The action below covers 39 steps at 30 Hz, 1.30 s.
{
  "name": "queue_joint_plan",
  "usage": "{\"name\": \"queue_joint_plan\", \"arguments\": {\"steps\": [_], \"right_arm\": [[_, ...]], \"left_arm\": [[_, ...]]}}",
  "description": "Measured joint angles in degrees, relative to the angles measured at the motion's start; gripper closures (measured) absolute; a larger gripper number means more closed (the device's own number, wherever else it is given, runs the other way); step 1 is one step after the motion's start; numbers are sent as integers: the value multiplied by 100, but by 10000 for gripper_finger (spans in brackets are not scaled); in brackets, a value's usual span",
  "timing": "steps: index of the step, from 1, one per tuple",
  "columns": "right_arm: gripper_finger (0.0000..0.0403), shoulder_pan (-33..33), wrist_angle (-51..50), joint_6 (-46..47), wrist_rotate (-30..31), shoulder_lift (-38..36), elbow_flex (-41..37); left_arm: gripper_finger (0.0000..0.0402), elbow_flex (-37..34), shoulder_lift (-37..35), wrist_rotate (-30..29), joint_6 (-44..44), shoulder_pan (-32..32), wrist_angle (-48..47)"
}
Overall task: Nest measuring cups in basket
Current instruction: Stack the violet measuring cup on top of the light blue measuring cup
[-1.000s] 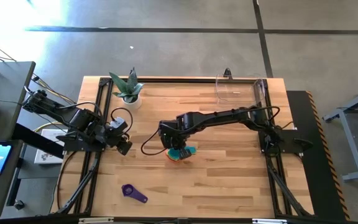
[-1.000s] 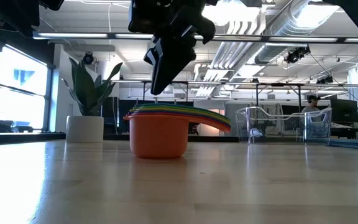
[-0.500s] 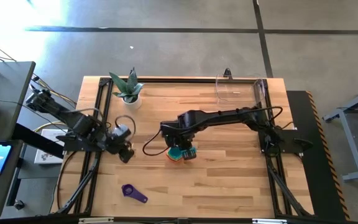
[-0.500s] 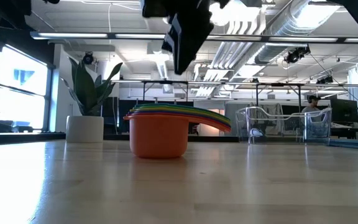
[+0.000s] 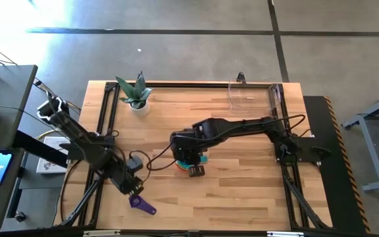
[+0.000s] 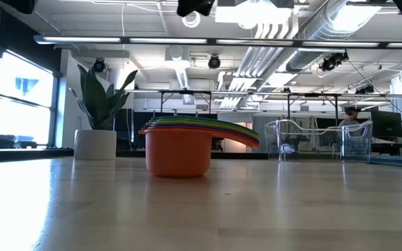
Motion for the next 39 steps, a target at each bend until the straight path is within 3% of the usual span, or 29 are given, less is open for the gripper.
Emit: {"name": "queue_joint_plan", "arguments": {"steps": [13,30,39], "right_arm": [[339,45,-136,1506,150,-61,7],[339,443,-135,2196,713,-68,4],[339,570,-133,2544,714,-68,2]], "left_arm": [[296,0,1075,10,228,-569,741],[296,0,1699,25,931,-632,725],[296,0,2070,157,1135,-632,707]]}}
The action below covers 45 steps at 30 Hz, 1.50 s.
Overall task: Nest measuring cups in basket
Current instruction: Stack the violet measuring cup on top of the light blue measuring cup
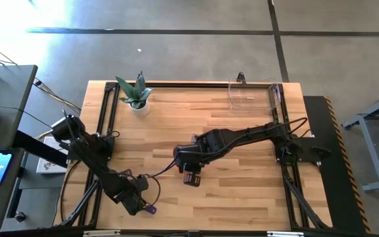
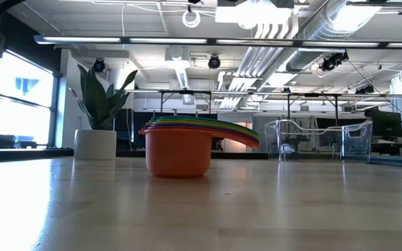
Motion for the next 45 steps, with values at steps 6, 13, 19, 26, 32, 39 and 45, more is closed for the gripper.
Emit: {"name": "queue_joint_plan", "arguments": {"steps": [6,13,19,26,32,39,45], "right_arm": [[339,11,2,141,12,0,0],[339,7,22,149,189,0,0],[339,9,35,142,269,0,0],[339,9,32,151,266,0,0],[339,9,78,510,270,0,0],[339,-77,83,1035,695,-182,0],[339,-216,39,1335,1414,-532,0]], "left_arm": [[296,-2,109,125,148,-2,-2],[306,0,103,132,311,-17,17],[356,0,104,128,697,10,223],[391,0,93,165,721,120,226],[397,157,-30,279,639,437,199],[398,346,-391,151,690,1061,235],[398,354,-617,111,1093,1749,518]]}}
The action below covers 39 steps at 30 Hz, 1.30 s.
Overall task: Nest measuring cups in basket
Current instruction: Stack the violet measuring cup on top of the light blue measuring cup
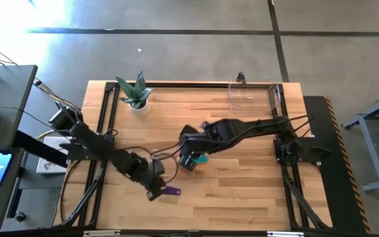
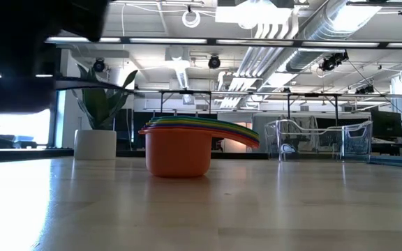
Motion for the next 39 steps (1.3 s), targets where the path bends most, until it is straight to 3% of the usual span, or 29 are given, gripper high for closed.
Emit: {"name": "queue_joint_plan", "arguments": {"steps": [6,15,22,39], "right_arm": [[339,-271,-25,-31,365,-307,0],[339,-832,-92,-403,377,-530,2],[339,-1148,-105,-734,309,-540,2],[339,-1292,-349,-845,296,-539,2]], "left_arm": [[398,12,-50,57,454,720,496],[398,641,-52,146,786,1657,572],[398,702,-52,172,795,2190,772],[398,702,324,403,803,2312,1023]]}}
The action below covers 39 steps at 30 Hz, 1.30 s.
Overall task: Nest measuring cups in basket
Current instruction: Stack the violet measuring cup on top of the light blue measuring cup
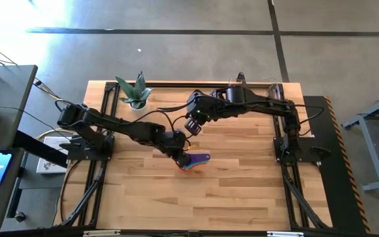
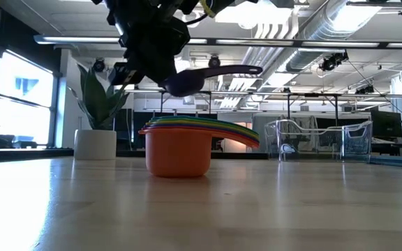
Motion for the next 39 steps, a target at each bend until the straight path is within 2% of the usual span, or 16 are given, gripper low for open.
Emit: {"name": "queue_joint_plan", "arguments": {"steps": [22,39], "right_arm": [[339,7,-86,2,-89,1,2],[339,6,-167,-108,-89,4,2]], "left_arm": [[396,-25,301,-81,-69,15,73],[341,-24,483,89,-118,15,66]]}}
